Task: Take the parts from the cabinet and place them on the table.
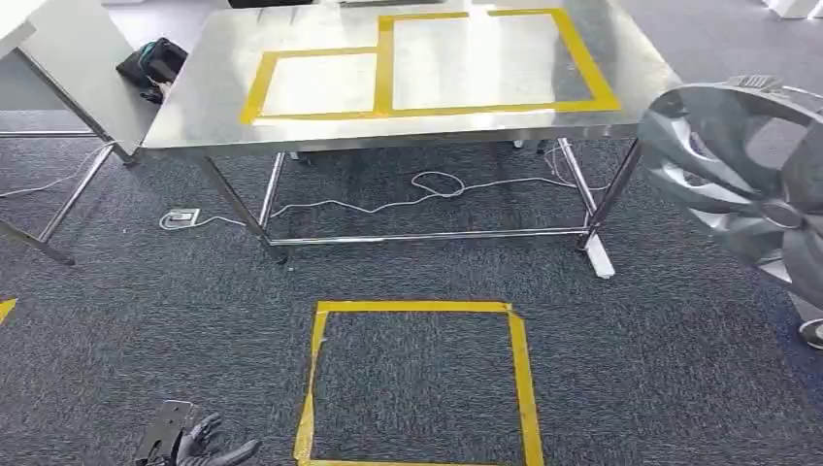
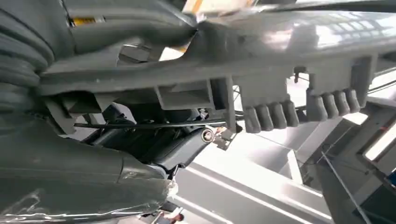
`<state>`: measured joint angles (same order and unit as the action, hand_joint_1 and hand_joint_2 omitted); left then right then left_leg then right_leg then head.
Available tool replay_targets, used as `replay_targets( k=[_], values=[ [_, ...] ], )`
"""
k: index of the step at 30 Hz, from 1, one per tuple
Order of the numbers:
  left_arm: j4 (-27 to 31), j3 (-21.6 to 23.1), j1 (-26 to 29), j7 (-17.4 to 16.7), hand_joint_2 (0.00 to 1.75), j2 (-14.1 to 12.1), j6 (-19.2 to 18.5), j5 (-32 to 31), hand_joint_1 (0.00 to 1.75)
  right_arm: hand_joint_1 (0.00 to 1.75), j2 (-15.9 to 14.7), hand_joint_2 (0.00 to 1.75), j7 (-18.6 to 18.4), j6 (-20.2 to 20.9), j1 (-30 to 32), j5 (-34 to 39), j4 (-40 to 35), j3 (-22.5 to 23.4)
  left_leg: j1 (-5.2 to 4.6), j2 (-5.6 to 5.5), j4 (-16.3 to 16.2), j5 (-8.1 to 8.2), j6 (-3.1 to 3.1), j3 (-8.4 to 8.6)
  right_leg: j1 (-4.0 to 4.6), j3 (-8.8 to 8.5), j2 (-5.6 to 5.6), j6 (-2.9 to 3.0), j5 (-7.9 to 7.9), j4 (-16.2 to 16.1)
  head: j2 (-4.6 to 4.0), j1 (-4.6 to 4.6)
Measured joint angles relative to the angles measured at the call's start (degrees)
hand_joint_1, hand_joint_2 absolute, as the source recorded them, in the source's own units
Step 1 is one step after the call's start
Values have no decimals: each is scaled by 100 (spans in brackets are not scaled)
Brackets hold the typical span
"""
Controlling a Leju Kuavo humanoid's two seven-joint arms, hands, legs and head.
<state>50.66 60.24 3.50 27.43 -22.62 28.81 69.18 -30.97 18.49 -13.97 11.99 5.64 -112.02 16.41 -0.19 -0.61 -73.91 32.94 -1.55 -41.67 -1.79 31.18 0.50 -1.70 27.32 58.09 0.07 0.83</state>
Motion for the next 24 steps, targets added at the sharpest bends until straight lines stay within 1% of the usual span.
replay_targets(
  k=[1, 2, 3, 4, 5, 6, 7, 8, 9, 10, 11, 12, 13, 14, 15, 16, 17, 18, 19, 20, 21, 22, 23, 24],
  values=[
    [0, 2, 13, 0, 175, 7, 0, 0, 0, 175, 0, 175, 0, -11, 4, 0, 0, 0, -2, 0, -14, 126, 13, -127, 3, -51, 9, 2, 51, -4, 0, -2],
    [0, 2, 19, 0, 175, 5, 0, 13, 0, 175, 0, 175, 0, -15, 3, 0, 0, 0, -6, 0, 130, 86, 40, -165, 8, -113, 15, 3, 102, -6, 0, 0],
    [0, 2, 20, 0, 175, 7, 0, 22, 0, 175, 0, 175, 0, -15, 1, -2, 0, 0, -16, 0, 469, -128, 84, -116, 17, -194, 26, 6, 166, -10, 0, 0],
    [0, 0, 19, 0, 175, 4, 0, 26, 0, 175, 0, 175, 0, -15, 1, -2, 0, 0, -38, 0, 930, -553, 143, -4, 25, -271, 28, -2, 227, -15, 0, 0],
    [0, 0, 23, 0, 175, -2, 2, 28, 0, 175, 0, 175, 0, -15, 2, -2, 0, 0, -69, 0, 1379, -1021, 214, 110, 25, -320, 30, -26, 286, -23, 0, 0],
    [0, 0, 42, 0, 175, -15, 2, 31, 0, 175, 0, 175, -2, -15, -4, -2, 9, -7, -113, -11, 1692, -1316, 261, 130, 44, -390, 53, -65, 350, 16, 0, -9],
    [-2, 0, 56, -7, 175, -22, 4, 33, 0, 175, 0, 175, -9, -15, -7, 0, 15, -24, -110, -41, 1678, -1303, 244, 177, 57, -359, 68, -91, 414, 2, 0, -9],
    [-2, 0, 63, -9, 175, -15, 7, 33, 0, 175, -7, 175, -11, -13, -6, -2, 13, -28, -115, -43, 1657, -1361, 231, 191, 56, -354, 77, -116, 451, -31, 0, -13],
    [-2, 0, 57, -9, 175, -15, 9, 24, 0, 175, -11, 175, -13, -13, -5, -4, 15, -26, -126, -43, 1655, -1343, 239, 201, 43, -398, 78, -137, 462, -86, 0, -4],
    [-2, -2, 35, -9, 175, -15, 9, 17, 0, 175, -28, 175, -17, -13, -5, -4, 13, -28, -100, -41, 1690, -1328, 266, 232, 50, -453, 79, -174, 485, -128, 0, -9],
    [-2, -7, 32, -9, 175, -15, 11, 15, 0, 175, -37, 175, -17, -13, -7, -9, 13, -28, -75, -43, 1725, -1313, 291, 287, 46, -476, 39, -197, 549, -69, 0, -20],
    [-2, -7, 19, -9, 175, -15, 11, 13, 0, 175, -44, 175, -15, -15, -28, -13, 13, -26, -68, -42, 1725, -1279, 342, 313, 62, -361, 3, -207, 677, 180, 0, -46],
    [-2, -7, 13, -9, 175, -11, 11, 13, 0, 175, -44, 175, -15, -15, -47, -13, 13, -26, -67, -41, 1724, -1259, 363, 325, 71, -122, 0, -218, 902, 605, 0, -53],
    [-2, -4, 11, -9, 175, -4, 11, 13, 0, 175, -44, 175, -15, -15, -52, -13, 17, -31, -74, -41, 1724, -1233, 383, 339, 72, 181, 1, -217, 1138, 1131, 0, -48],
    [-2, -4, 13, -11, 175, 0, 20, 11, 0, 175, -44, 175, -17, -15, -52, -13, 22, -31, -78, -41, 1721, -1205, 392, 355, 77, 456, 1, -216, 1285, 1577, 0, -52],
    [-2, -2, 22, -11, 175, 6, 20, 11, 0, 175, -44, 175, -20, -15, -48, -17, 33, -39, -81, -42, 1719, -1179, 393, 382, 81, 631, 1, -218, 1248, 1781, 0, -53],
    [-2, 0, 31, -20, 175, 9, 20, 13, 0, 175, -44, 175, -28, -15, -37, -20, 48, -48, -81, -43, 1719, -1153, 394, 421, 81, 667, 1, -223, 1032, 1686, 0, -50],
    [-2, 0, 34, -20, 175, 13, 20, 15, 0, 175, -44, 175, -28, -17, -32, -22, 50, -52, -81, -47, 1717, -1129, 384, 461, 81, 587, 0, -224, 718, 1366, 0, -55],
    [-2, -2, 32, -20, 175, 15, 20, 15, 0, 175, -44, 175, -26, -20, -34, -24, 50, -52, -79, -52, 1715, -1105, 376, 511, 77, 418, -2, -232, 376, 874, 0, -50],
    [-2, -2, 29, -20, 175, 15, 20, 15, 0, 175, -44, 175, -26, -20, -38, -26, 50, -50, -77, -59, 1713, -1078, 350, 561, 72, 220, -5, -235, 58, 343, 0, -55],
    [-2, -2, 30, -20, 175, 15, 20, 15, 0, 175, -42, 175, -24, -20, -41, -26, 54, -52, -96, -65, 1710, -1056, 315, 575, 76, 111, 1, -231, 32, 116, 0, -52],
    [-4, -4, 21, -20, 175, 13, 20, 15, 0, 175, -44, 175, -20, -20, -50, -26, 55, -55, -116, -75, 1666, -1045, 288, 553, 80, 96, 14, -165, 32, 31, 0, -55],
    [-4, -2, 25, -20, 175, 13, 20, 17, 0, 175, -44, 175, -20, -20, -51, -28, 57, -55, -111, -73, 1680, -1068, 254, 539, 88, 100, 16, -120, 16, 48, 0, -44],
    [-7, -5, 30, -20, 175, 11, 22, 17, 0, 175, -44, 175, -24, -22, -45, -30, 61, -59, -109, -73, 1705, -1085, 241, 545, 96, 100, 24, -103, -1, 41, 0, -40]
  ],
)
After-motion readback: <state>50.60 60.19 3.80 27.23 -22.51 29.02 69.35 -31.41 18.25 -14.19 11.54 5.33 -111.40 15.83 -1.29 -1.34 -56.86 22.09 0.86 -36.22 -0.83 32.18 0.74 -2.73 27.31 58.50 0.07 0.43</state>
